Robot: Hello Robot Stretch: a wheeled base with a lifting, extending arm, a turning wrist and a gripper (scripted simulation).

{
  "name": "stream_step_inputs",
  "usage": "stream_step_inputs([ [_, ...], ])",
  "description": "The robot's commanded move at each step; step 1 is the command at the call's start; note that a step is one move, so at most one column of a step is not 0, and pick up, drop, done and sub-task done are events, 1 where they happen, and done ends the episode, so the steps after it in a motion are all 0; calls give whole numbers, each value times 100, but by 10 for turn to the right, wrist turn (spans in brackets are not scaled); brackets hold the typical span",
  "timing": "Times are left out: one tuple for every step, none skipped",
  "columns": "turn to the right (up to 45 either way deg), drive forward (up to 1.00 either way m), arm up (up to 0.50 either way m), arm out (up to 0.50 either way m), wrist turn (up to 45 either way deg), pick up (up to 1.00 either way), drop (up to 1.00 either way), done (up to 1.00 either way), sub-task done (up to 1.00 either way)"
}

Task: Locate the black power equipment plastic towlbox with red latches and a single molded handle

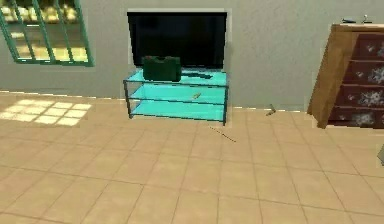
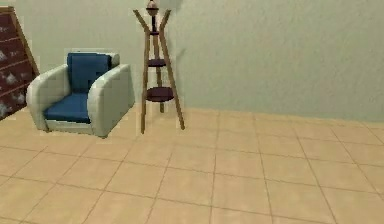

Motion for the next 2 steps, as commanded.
stream_step_inputs([
  [0,100,0,0,0,0,0,0,0],
  [30,0,0,0,0,0,0,0,0],
])
